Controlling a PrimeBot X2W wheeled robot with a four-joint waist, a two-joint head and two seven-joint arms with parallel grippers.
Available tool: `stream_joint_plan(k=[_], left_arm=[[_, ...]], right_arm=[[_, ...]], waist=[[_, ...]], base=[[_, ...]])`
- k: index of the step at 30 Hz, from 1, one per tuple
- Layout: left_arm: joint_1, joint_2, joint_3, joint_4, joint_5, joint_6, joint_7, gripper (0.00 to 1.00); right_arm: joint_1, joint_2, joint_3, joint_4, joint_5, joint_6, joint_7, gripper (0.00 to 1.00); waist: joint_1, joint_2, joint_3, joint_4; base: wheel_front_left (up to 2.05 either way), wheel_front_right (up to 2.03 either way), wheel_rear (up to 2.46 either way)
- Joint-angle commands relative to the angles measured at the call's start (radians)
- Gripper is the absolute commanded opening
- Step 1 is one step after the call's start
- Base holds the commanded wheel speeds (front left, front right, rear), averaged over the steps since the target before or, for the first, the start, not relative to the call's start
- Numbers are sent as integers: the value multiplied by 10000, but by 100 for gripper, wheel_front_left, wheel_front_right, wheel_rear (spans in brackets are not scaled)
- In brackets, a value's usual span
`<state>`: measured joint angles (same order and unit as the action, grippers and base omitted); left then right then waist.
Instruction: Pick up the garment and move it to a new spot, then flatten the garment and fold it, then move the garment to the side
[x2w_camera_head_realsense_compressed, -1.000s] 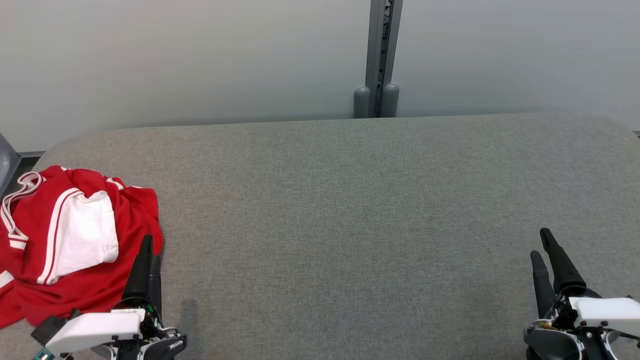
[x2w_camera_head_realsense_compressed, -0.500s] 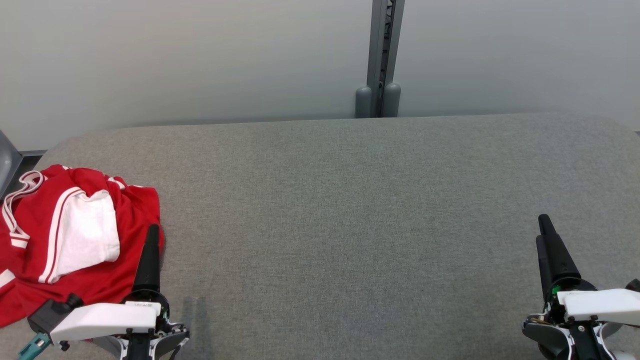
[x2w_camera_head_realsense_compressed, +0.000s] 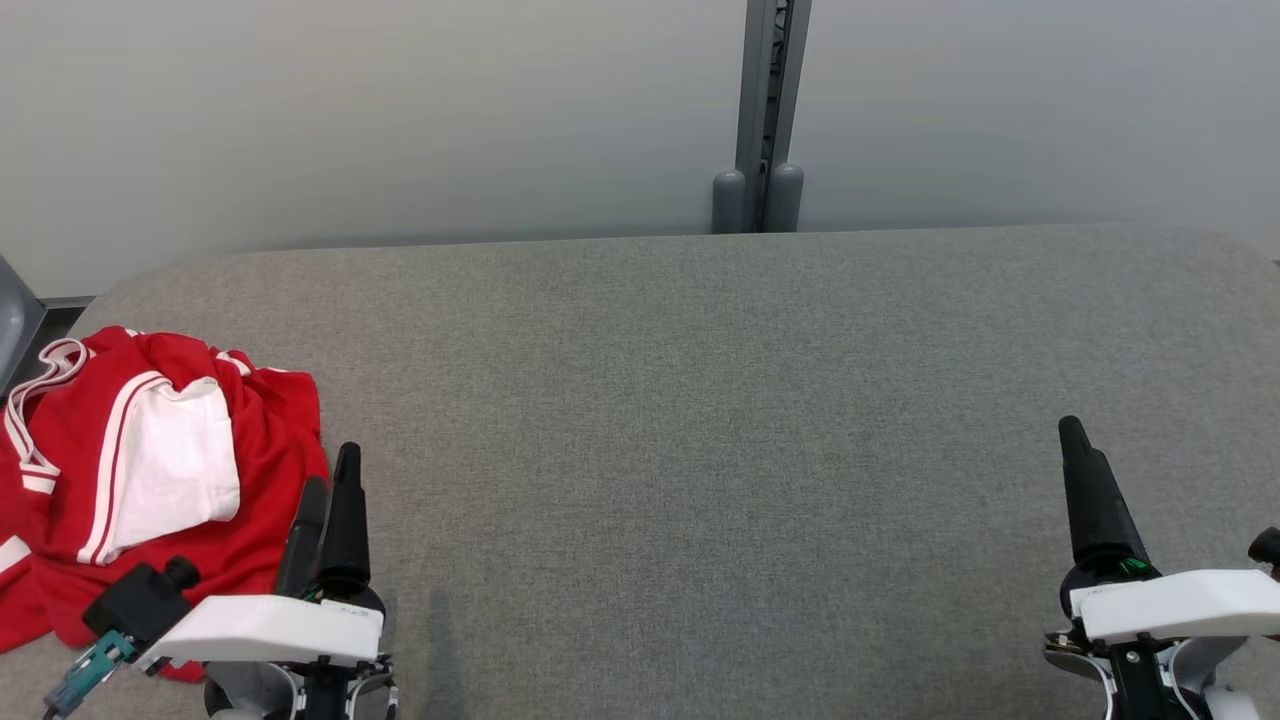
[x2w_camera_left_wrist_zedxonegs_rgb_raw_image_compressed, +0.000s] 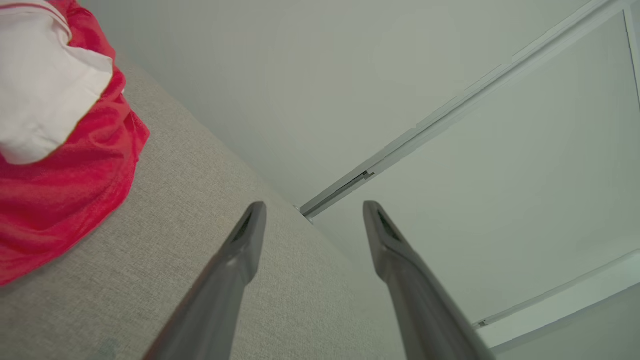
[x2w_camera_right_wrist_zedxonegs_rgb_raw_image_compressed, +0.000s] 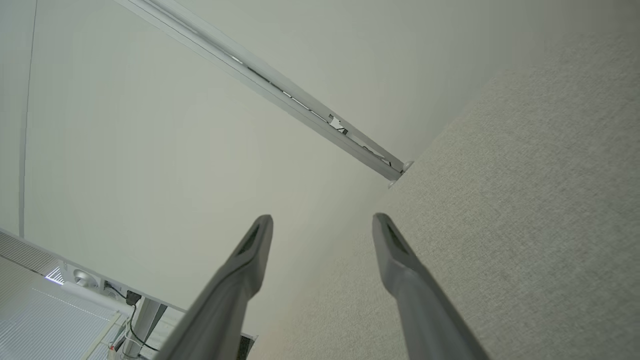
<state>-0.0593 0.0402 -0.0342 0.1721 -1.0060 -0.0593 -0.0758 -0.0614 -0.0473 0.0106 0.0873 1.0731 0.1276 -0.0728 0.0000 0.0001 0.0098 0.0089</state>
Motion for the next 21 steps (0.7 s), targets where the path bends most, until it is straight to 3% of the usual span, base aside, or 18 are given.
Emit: stream_joint_plan(k=[1, 13, 21], left_arm=[[-228, 69, -65, -176, 624, 126, -106, 100], [-200, 140, -519, -162, 3238, 498, -476, 100], [-279, 160, -698, -182, 4405, 677, -695, 100]], right_arm=[[-81, -151, 45, -156, -618, 31, -146, 100], [-38, -208, 273, -83, -3359, 35, -508, 100], [-101, -133, 251, -113, -4619, 37, -744, 100]], waist=[[0, -1, 0, 5], [0, -1, 8, 24], [0, -1, 63, 67]], base=[[0, 0, 0], [0, 0, 0], [0, 0, 0]])
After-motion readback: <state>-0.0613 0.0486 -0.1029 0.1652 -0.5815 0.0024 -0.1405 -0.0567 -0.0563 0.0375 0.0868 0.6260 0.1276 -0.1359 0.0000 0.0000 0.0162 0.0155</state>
